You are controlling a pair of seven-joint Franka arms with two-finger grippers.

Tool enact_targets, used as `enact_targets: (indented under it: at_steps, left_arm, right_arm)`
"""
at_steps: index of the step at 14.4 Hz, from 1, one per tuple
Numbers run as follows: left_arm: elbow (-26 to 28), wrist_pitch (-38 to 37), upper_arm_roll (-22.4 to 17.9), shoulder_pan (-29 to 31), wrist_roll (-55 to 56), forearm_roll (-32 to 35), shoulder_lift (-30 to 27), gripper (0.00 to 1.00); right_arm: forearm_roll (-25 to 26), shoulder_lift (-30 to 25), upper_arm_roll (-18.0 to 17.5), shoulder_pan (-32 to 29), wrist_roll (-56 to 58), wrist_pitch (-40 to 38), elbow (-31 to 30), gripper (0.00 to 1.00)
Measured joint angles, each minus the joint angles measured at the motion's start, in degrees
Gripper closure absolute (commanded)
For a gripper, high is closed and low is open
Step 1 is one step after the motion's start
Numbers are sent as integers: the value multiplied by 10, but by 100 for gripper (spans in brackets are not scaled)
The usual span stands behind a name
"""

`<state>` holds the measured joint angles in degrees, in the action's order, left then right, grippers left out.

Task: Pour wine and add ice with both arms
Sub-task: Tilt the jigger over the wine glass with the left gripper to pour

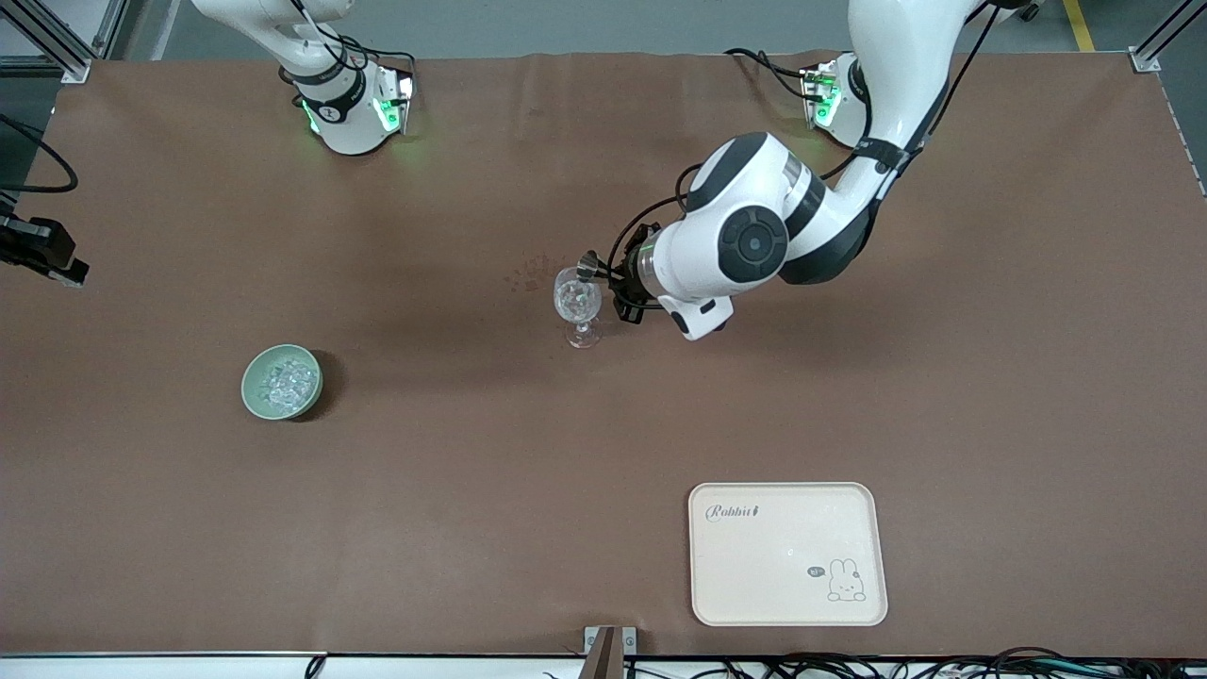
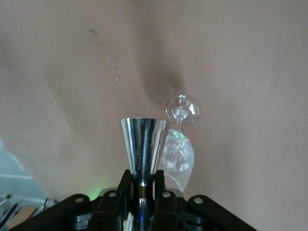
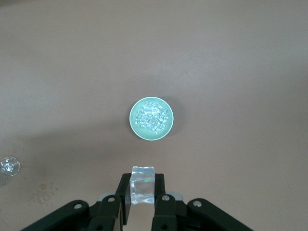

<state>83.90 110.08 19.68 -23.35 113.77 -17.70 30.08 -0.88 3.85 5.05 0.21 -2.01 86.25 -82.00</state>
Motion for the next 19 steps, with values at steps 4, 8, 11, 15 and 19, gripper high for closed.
enact_targets:
  at_steps: [4, 8, 11, 15, 19]
  left_arm:
    - [-8, 0, -2, -26, 23, 67, 0, 100]
    - [-14, 0, -3, -44, 54, 136, 1, 100]
    - [-20, 2, -3, -51, 54, 196, 1, 100]
    - [-33, 2, -4, -66, 54, 218, 9, 100]
    - [-39, 2, -4, -78, 54, 263, 19, 100]
  right_arm:
    - [0, 0, 0, 0, 0, 0, 0, 99]
    - [0, 0, 0, 0, 0, 0, 0, 99]
    - [0, 0, 0, 0, 0, -1, 0, 98]
    - [0, 0, 0, 0, 0, -1, 0, 98]
    - [0, 0, 0, 0, 0, -1, 0, 98]
